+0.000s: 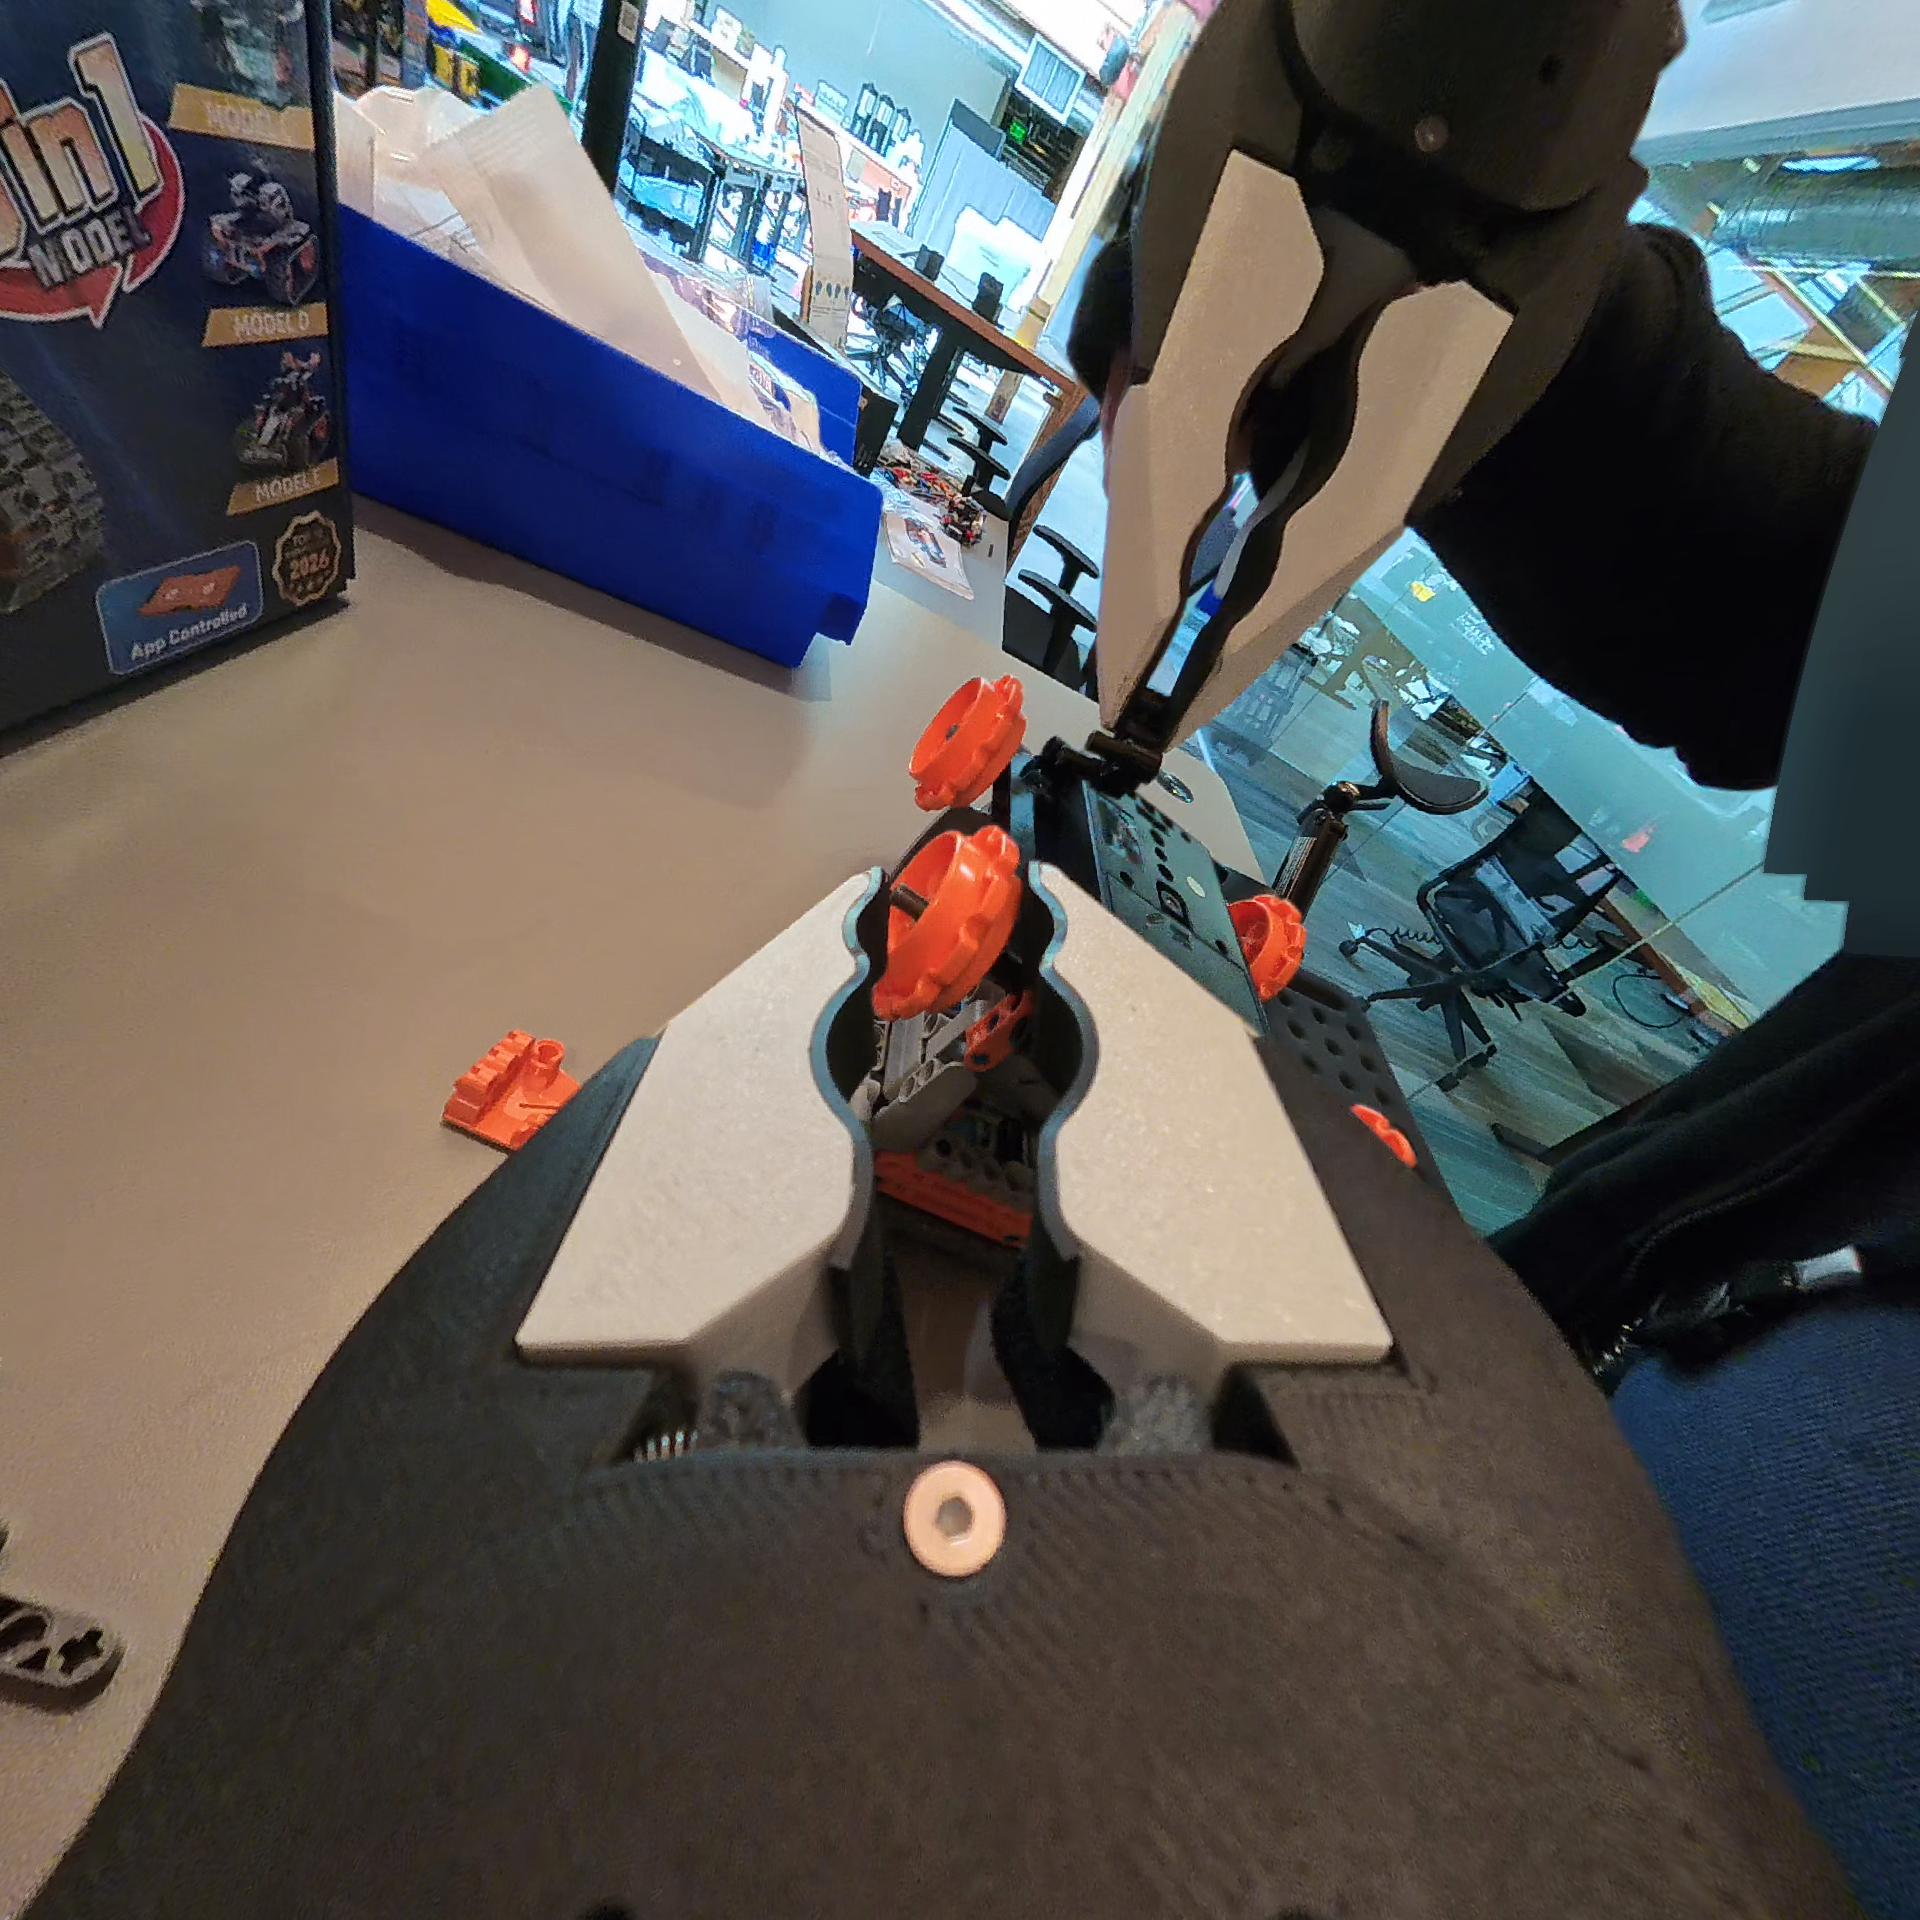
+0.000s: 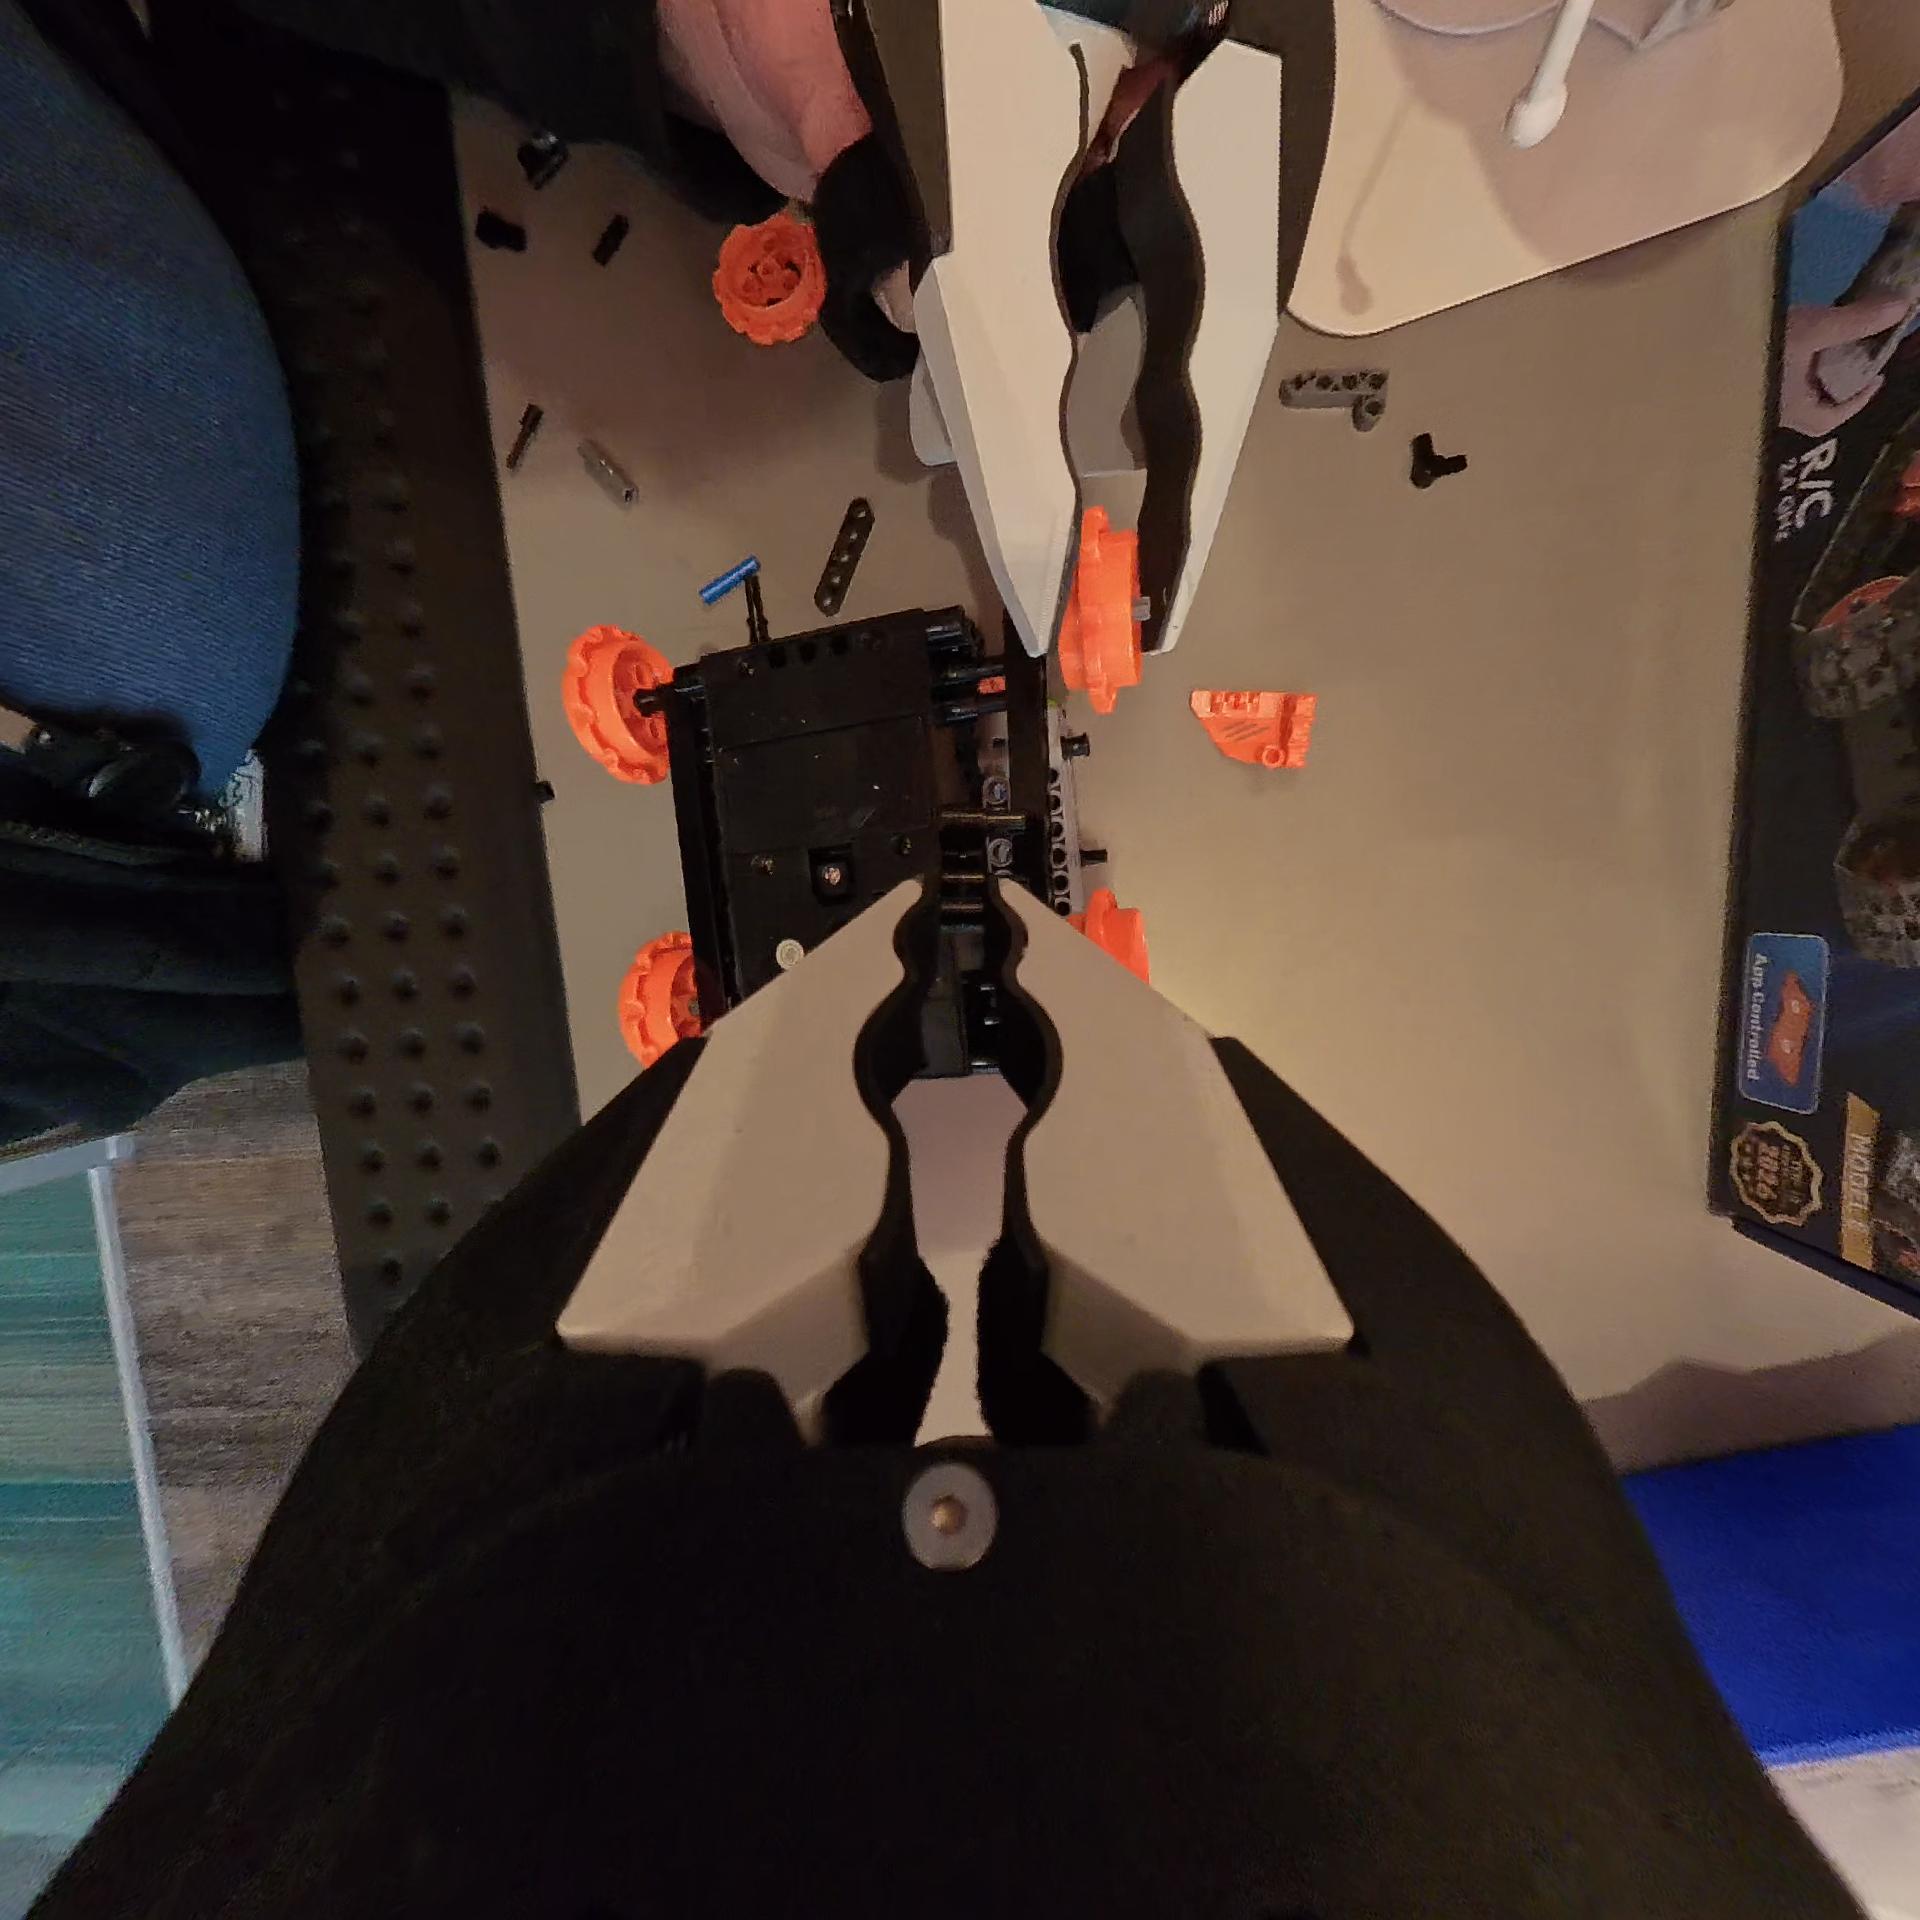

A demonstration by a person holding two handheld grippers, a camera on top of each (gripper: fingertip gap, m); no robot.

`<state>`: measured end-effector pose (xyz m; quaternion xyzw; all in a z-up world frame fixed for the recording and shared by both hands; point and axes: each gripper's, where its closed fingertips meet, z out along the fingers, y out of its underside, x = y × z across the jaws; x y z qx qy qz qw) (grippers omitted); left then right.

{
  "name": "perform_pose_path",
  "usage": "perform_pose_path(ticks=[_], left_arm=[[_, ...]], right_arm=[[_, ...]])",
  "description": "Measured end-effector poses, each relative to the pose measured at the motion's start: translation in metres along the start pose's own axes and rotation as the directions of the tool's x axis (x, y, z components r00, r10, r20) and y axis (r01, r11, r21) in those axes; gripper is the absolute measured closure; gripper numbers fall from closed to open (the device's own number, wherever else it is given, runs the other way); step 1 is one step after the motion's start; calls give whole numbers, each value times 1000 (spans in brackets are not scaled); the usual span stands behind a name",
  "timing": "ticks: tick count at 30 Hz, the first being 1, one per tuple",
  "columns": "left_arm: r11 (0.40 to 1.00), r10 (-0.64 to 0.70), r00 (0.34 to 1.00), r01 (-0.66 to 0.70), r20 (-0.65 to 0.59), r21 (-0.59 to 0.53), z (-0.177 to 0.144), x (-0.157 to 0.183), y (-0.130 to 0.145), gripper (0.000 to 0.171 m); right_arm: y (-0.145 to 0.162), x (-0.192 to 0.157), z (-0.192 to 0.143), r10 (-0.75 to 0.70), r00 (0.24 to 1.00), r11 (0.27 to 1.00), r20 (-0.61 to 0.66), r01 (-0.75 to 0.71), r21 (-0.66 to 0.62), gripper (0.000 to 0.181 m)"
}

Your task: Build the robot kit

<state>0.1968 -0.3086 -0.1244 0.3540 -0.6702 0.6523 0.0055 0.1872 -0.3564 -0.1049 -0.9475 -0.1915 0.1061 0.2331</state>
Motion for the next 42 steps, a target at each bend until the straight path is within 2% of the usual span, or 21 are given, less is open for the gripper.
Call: perform_pose_path(ticks=[6,12,16,19,23,27,31,35,39,42], left_arm=[[1000,-18,1000,18,11,4,-2,-3,-1,137],[1000,-21,1000,21,19,20,-4,-4,-1,134],[998,31,995,-36,93,57,-14,-6,-13,128],[982,151,977,-166,150,91,-25,8,-33,126],[982,161,984,-167,70,86,-18,31,-38,129],[981,105,993,-94,-56,167,-14,58,-53,135],[973,78,986,-43,-149,228,-10,76,-63,143],[963,63,984,-17,-166,268,-10,79,-67,154],[962,105,985,-66,-136,265,-11,81,-66,155],[965,206,978,-202,-8,164,-12,72,-61,155]], right_arm=[[-11,1,-8,-7,998,995,-62,13,100,177],[-21,-4,-11,60,998,964,-28,-51,262,177],[-32,-3,-19,132,991,901,7,-123,415,176],[-42,-4,-29,183,982,818,53,-182,546,176],[-50,-3,-34,218,974,739,59,-205,642,176],[-65,-9,-47,222,969,624,107,-225,748,176],[-72,-14,-47,221,968,570,122,-230,789,176],[-77,-21,-49,211,965,513,157,-246,822,176],[-77,-22,-49,220,964,510,150,-245,824,175],[-69,-13,-49,266,963,595,39,-196,779,163]])
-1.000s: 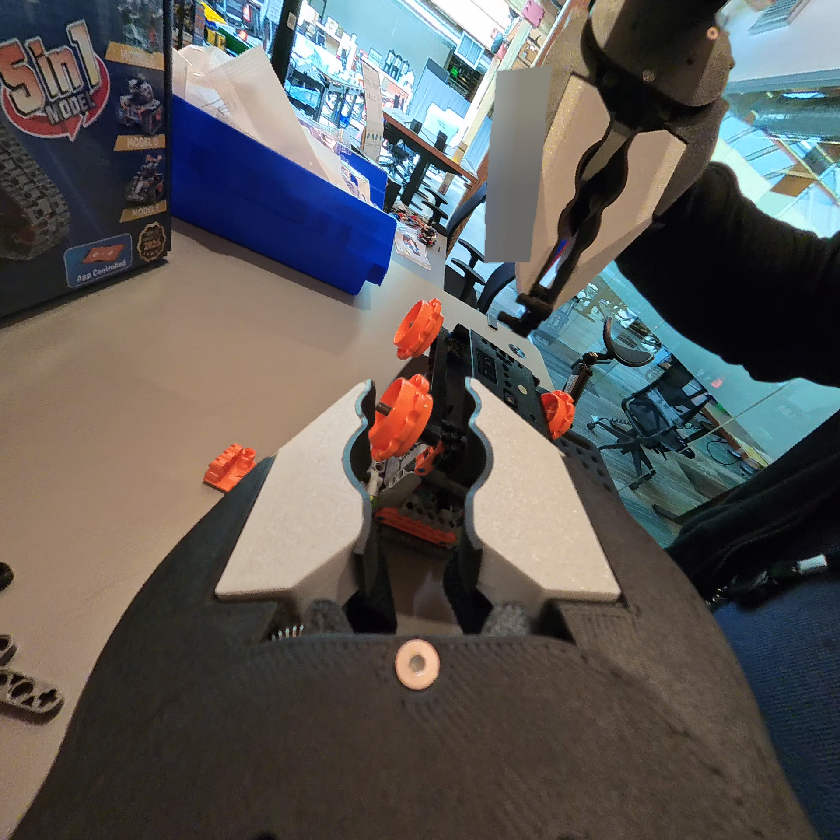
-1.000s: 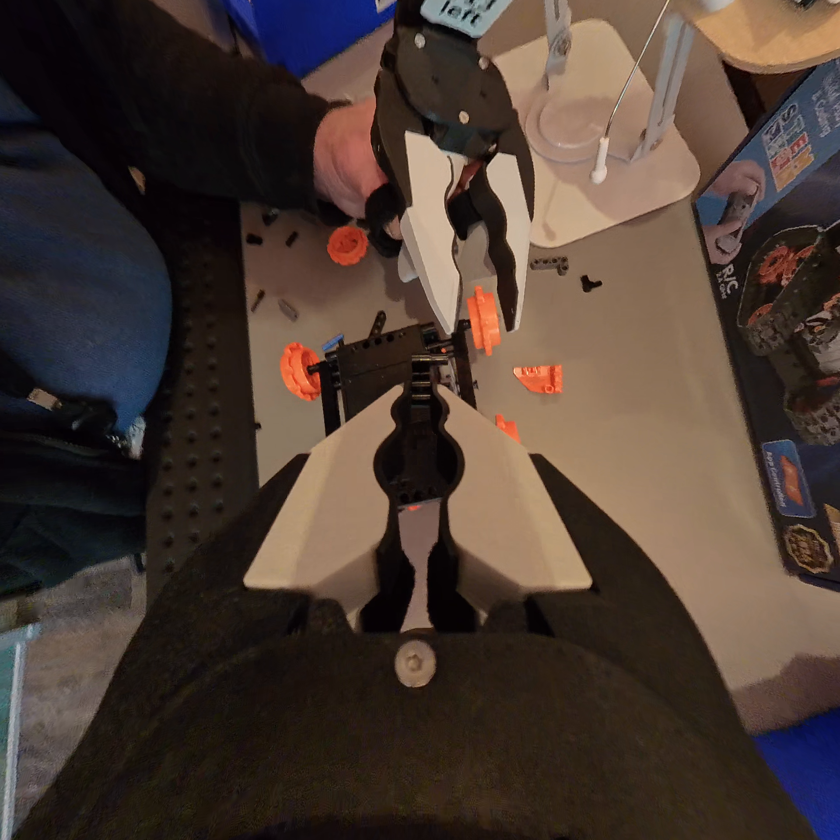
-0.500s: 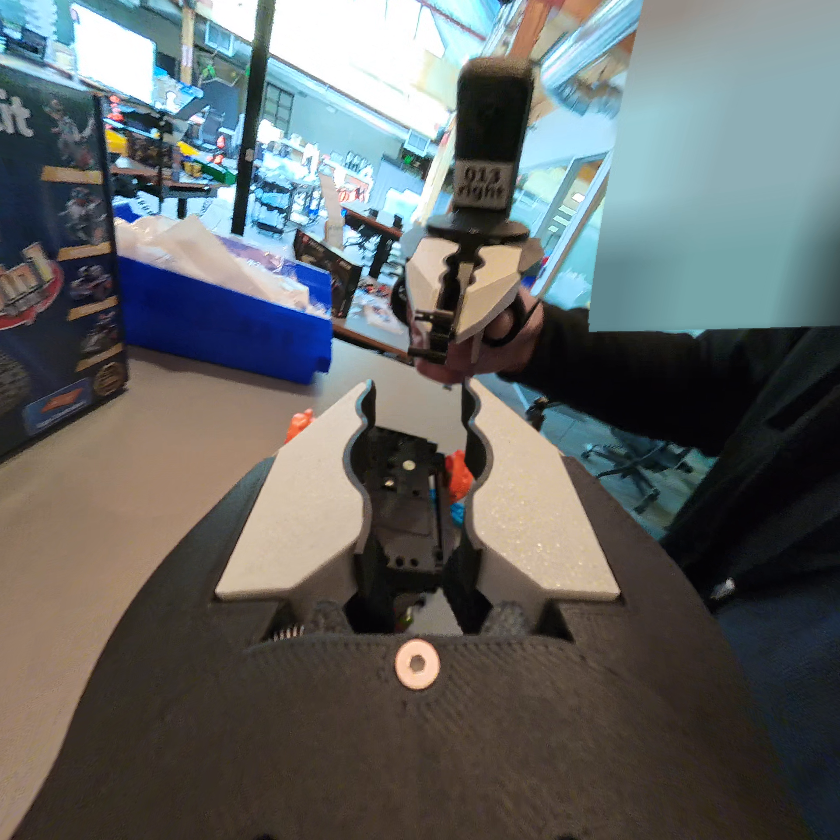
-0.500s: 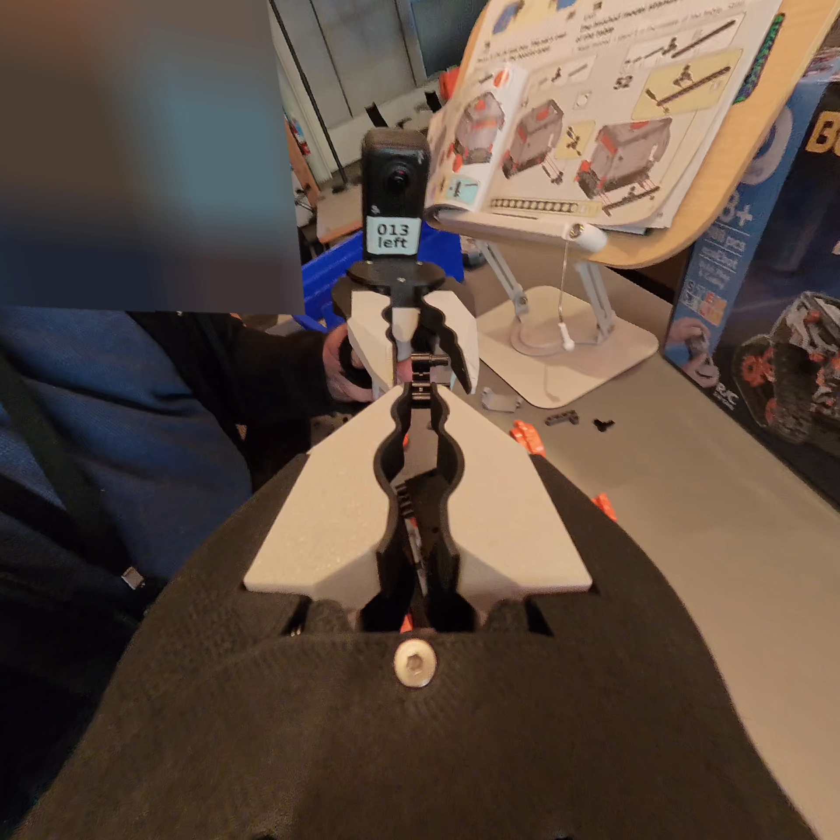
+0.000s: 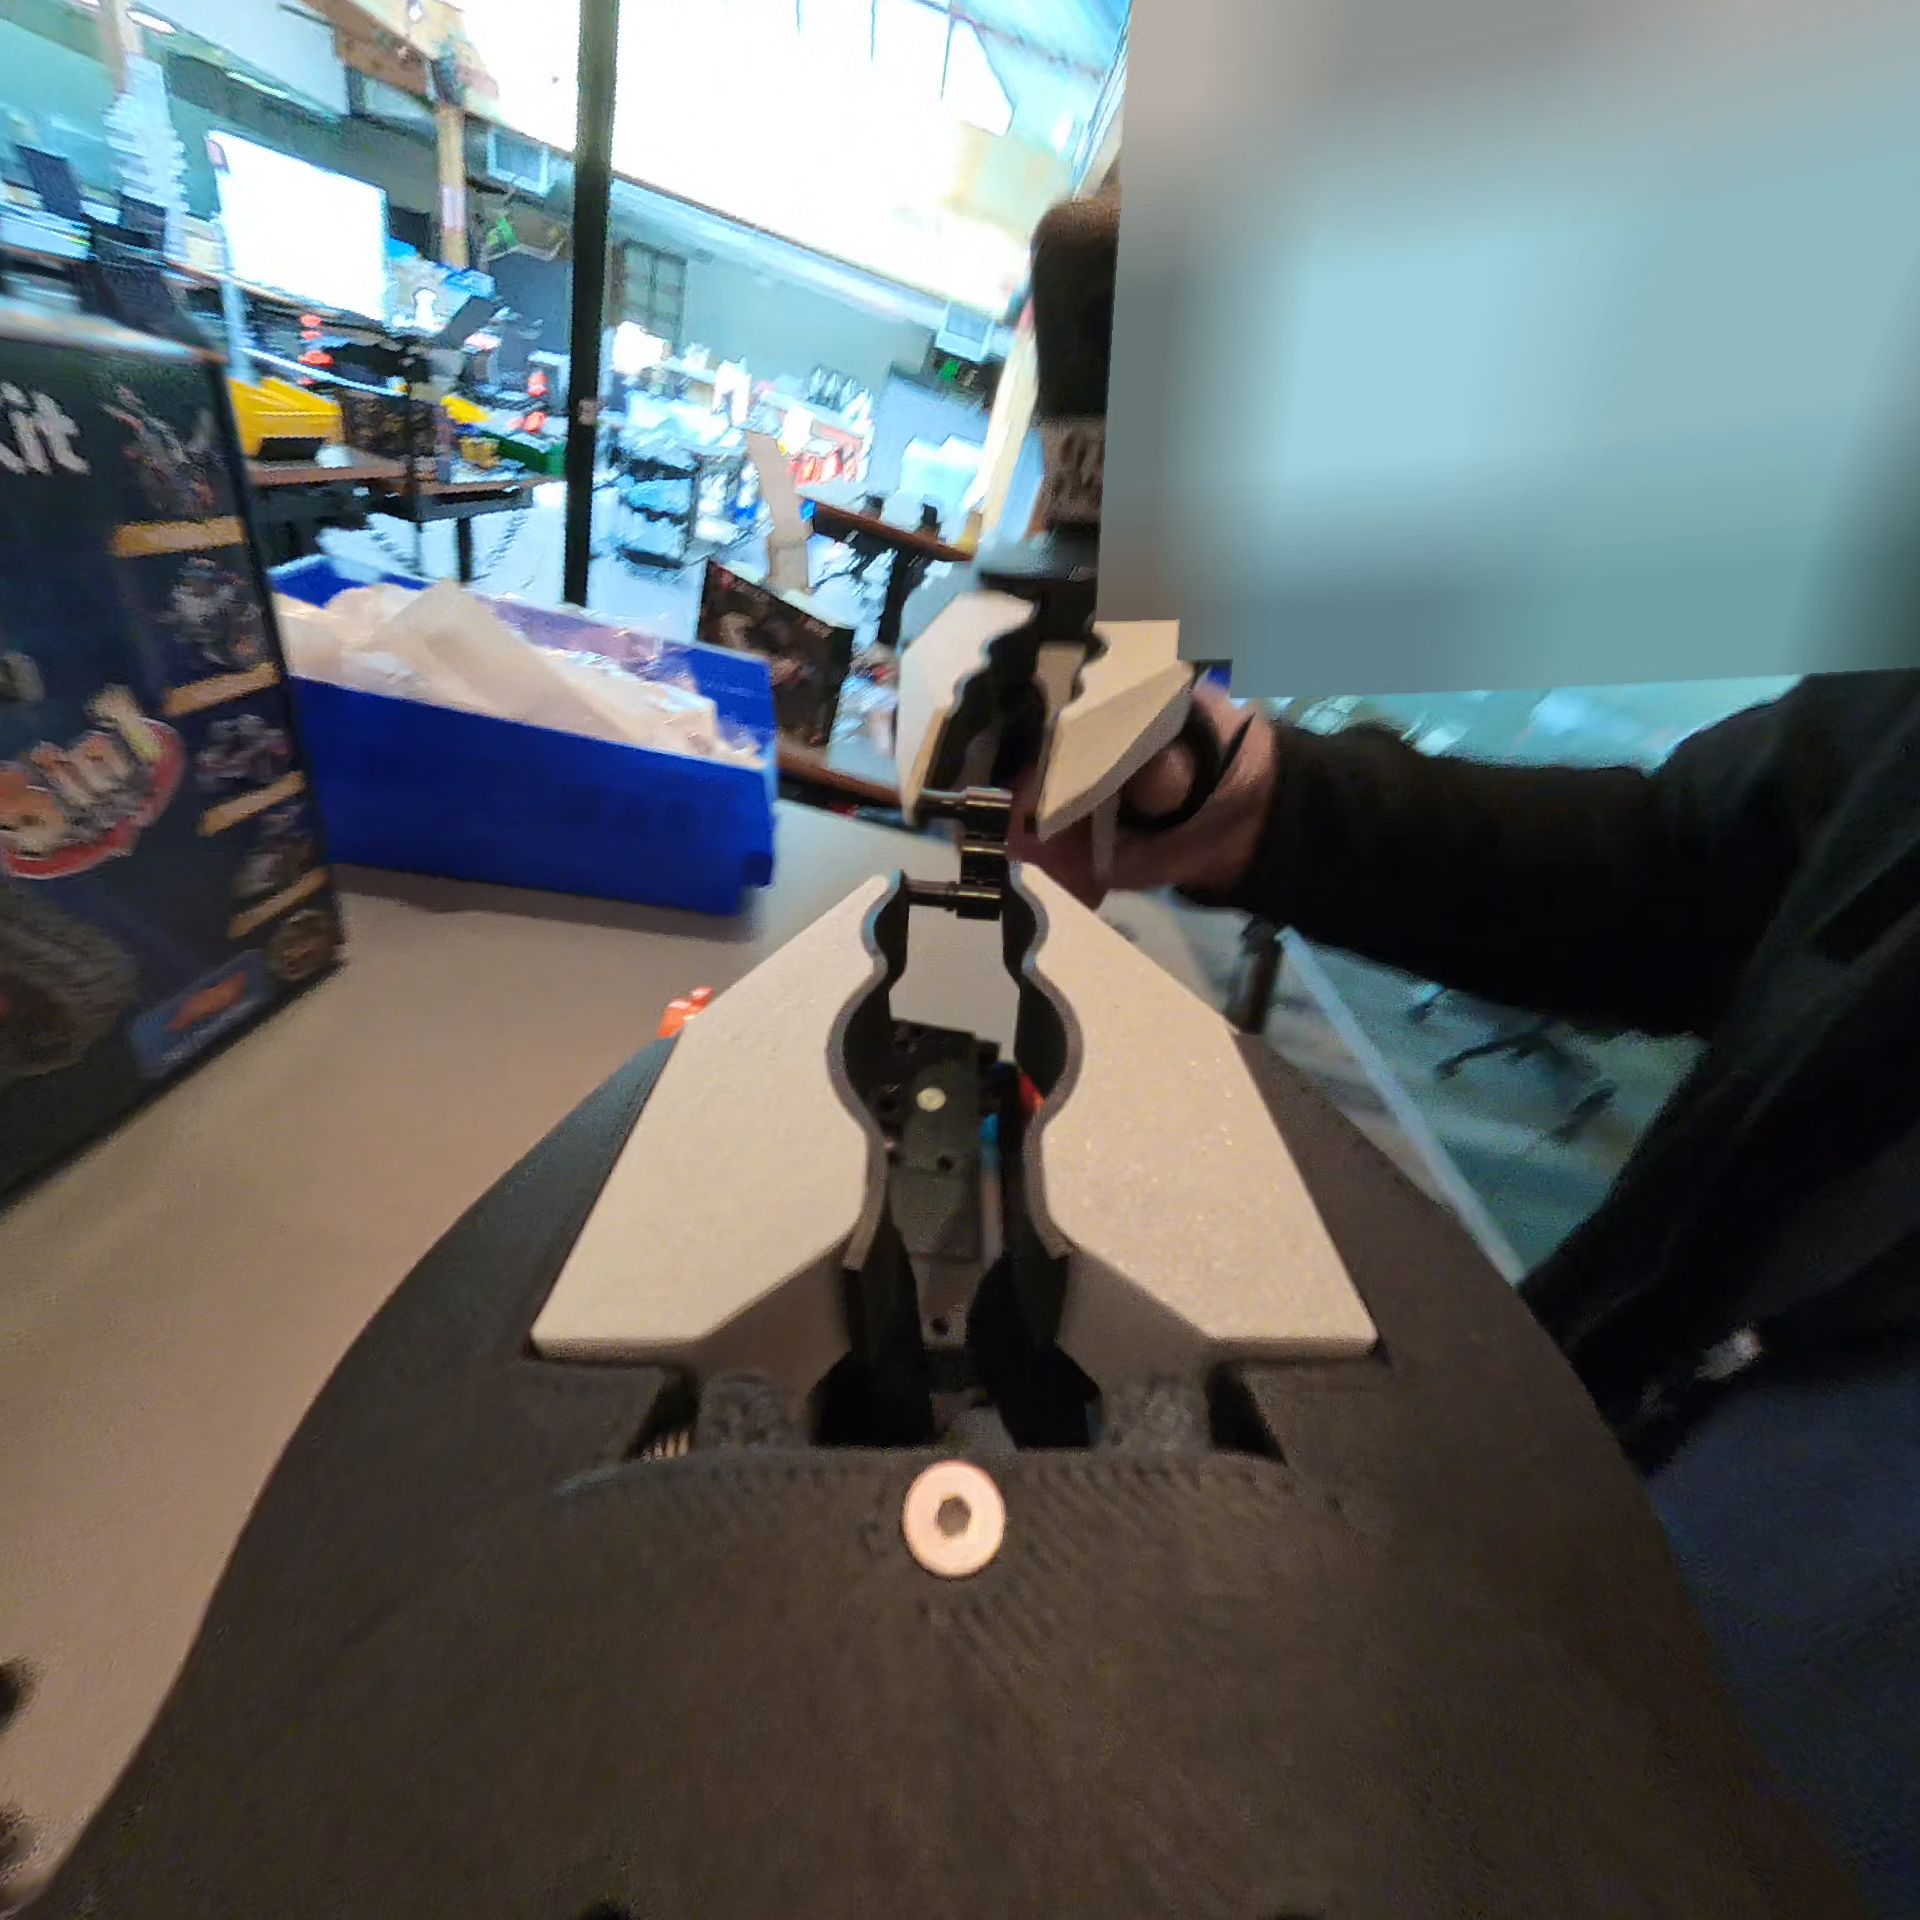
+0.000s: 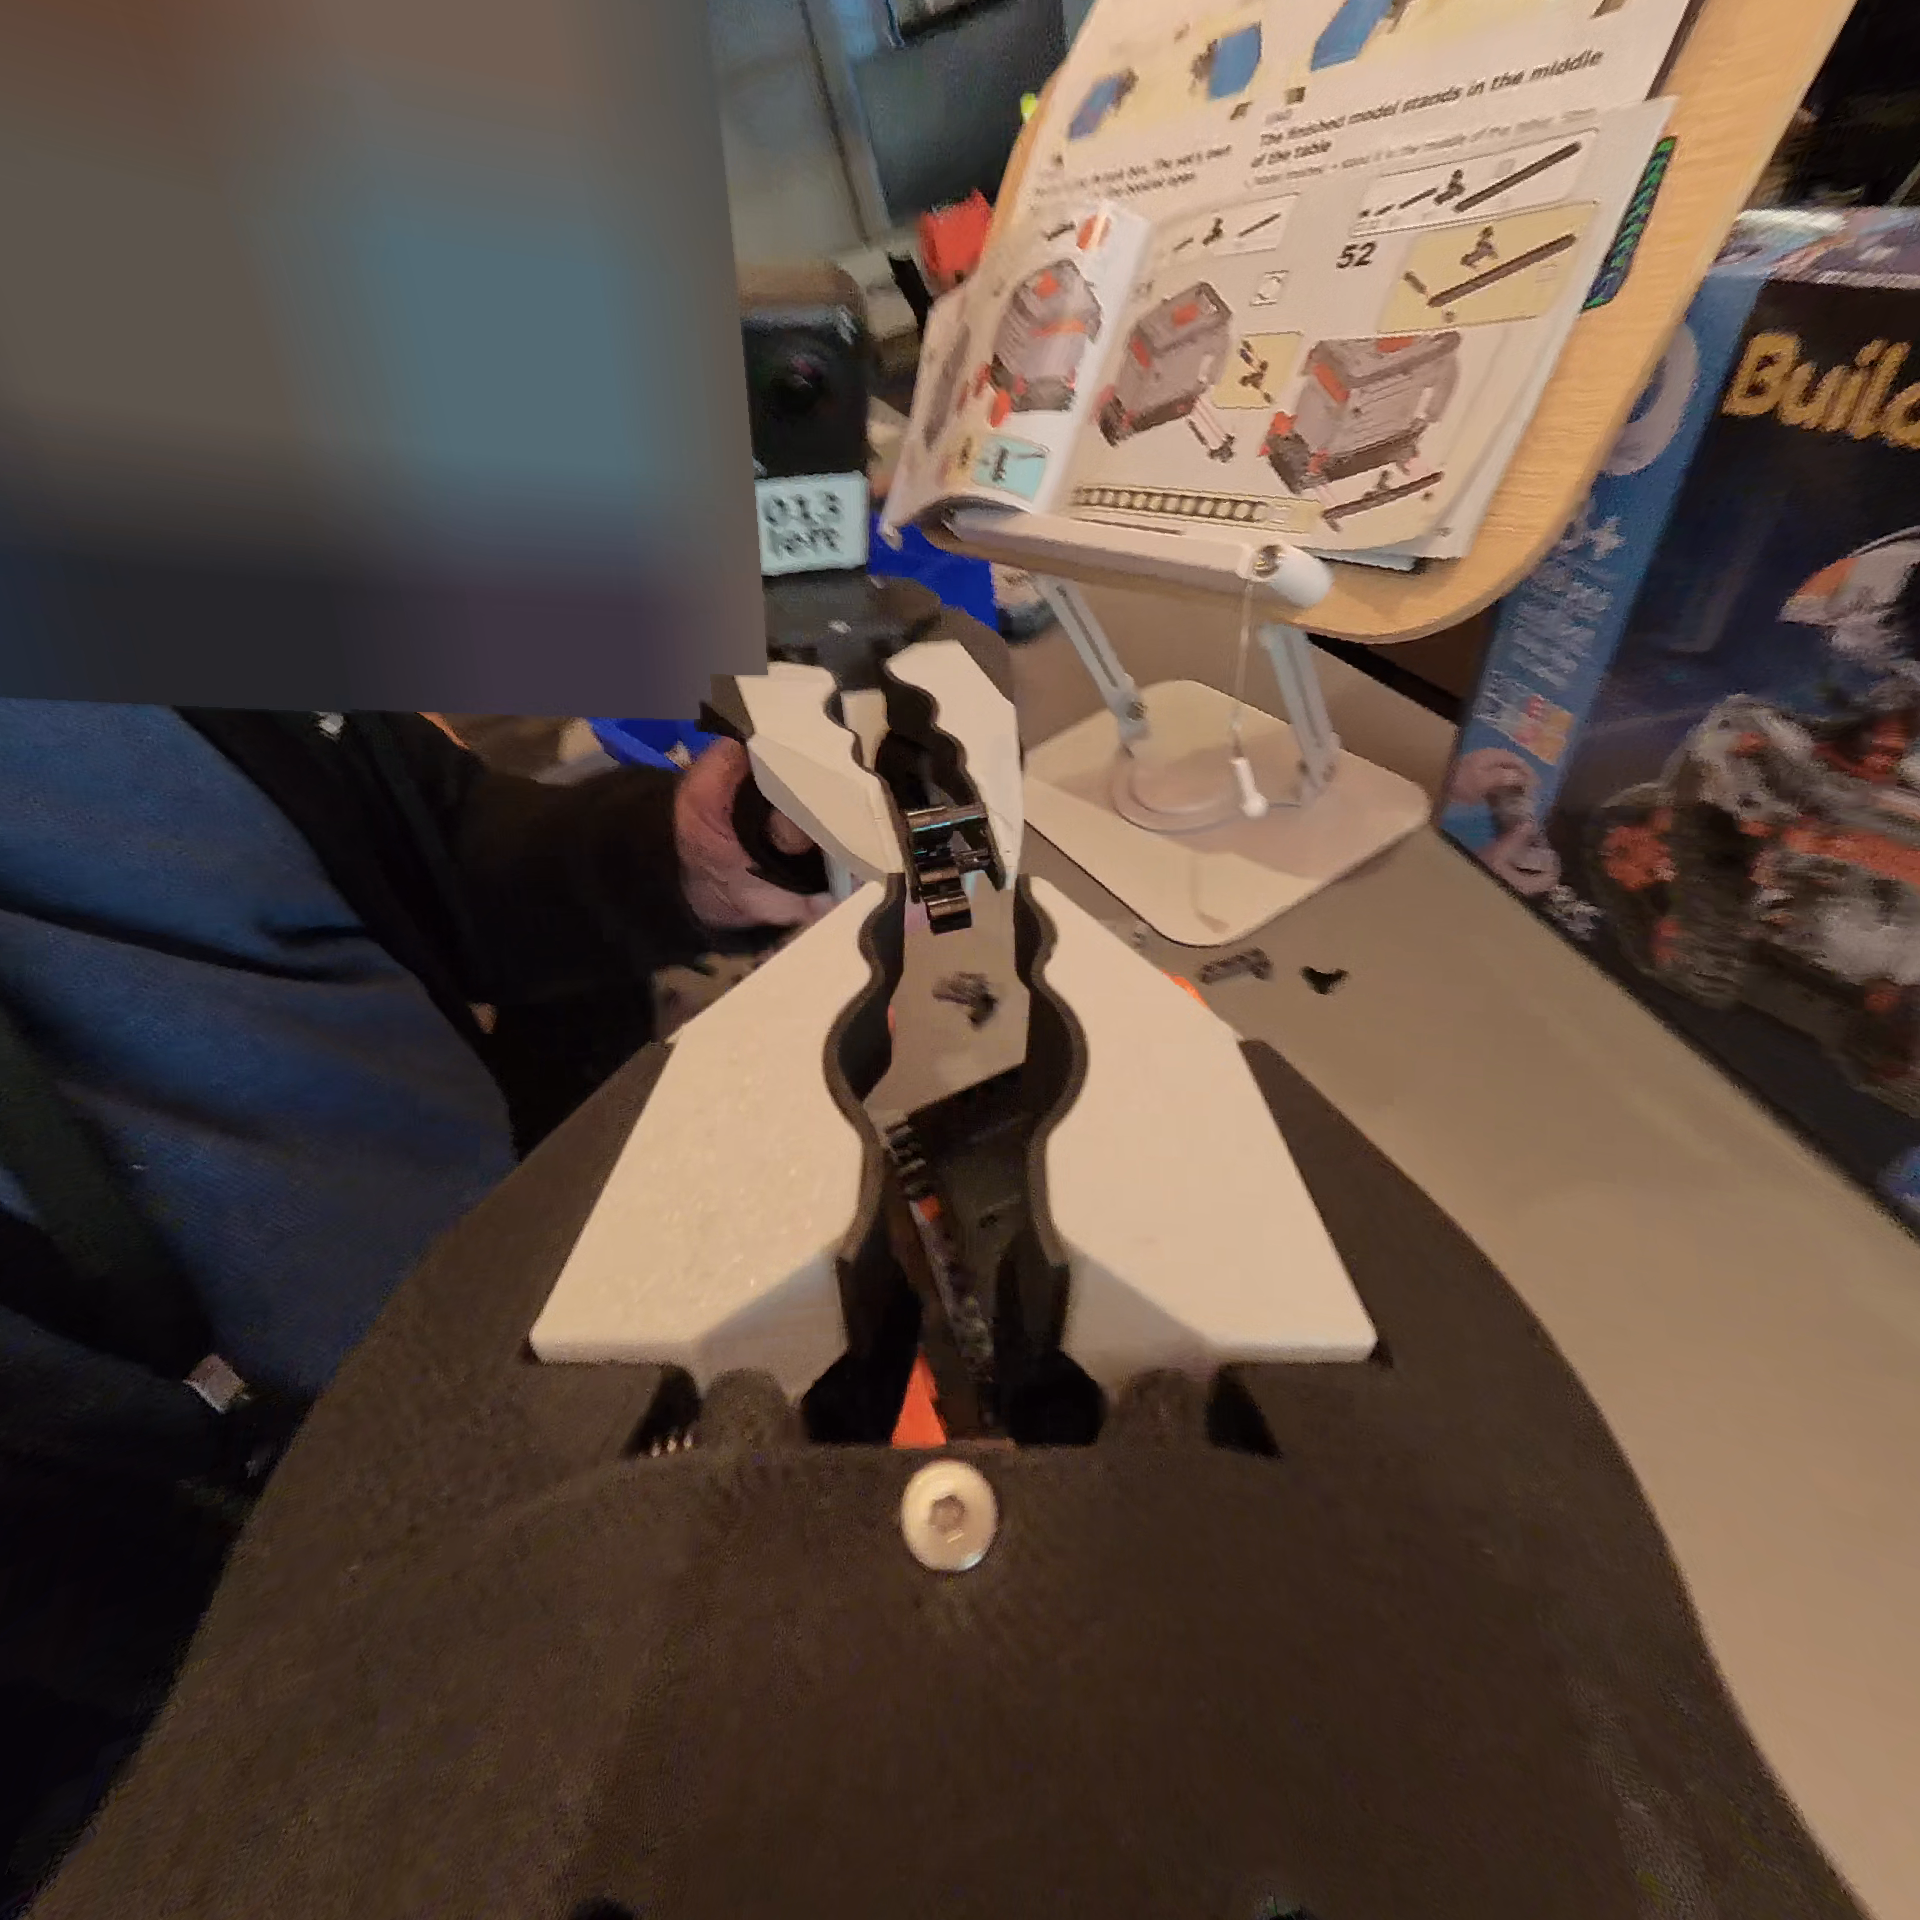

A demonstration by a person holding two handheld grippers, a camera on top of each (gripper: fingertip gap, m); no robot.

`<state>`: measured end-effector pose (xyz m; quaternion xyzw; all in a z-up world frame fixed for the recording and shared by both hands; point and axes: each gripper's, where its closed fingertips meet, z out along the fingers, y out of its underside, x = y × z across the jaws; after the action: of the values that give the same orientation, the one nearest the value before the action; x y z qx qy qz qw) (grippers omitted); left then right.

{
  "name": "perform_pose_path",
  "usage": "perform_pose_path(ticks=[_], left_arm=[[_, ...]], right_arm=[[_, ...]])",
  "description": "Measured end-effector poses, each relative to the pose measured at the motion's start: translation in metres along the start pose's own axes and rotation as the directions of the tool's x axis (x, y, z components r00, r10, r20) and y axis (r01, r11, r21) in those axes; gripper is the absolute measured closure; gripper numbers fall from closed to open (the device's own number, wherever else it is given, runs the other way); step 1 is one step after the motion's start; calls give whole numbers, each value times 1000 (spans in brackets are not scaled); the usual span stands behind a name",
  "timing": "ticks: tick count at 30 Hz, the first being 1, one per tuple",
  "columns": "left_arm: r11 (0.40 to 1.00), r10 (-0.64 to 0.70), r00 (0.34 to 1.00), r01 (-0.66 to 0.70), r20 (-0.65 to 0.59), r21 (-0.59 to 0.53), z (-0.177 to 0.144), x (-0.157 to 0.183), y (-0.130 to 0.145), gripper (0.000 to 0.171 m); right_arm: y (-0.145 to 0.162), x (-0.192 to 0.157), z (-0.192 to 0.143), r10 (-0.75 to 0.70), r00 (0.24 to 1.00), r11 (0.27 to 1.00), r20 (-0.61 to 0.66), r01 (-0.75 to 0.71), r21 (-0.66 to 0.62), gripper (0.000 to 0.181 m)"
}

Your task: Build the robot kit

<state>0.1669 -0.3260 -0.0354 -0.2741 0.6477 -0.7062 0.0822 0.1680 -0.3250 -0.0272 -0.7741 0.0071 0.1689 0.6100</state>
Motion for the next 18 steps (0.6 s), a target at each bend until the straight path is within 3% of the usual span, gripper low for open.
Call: perform_pose_path(ticks=[4,7,13,18], left_arm=[[946,247,963,-215,108,-241,-2,-9,11,155],[872,381,919,-321,101,-370,0,-9,16,155],[751,503,863,-410,46,-517,7,-7,26,154],[702,538,842,-432,24,-566,7,-8,33,155]], right_arm=[[-7,-1,-5,-213,974,965,-82,197,-172,163],[1,2,-4,-391,916,867,-88,335,-369,162],[27,5,5,-541,841,667,11,437,-603,162],[35,6,5,-576,816,593,53,461,-660,168]])
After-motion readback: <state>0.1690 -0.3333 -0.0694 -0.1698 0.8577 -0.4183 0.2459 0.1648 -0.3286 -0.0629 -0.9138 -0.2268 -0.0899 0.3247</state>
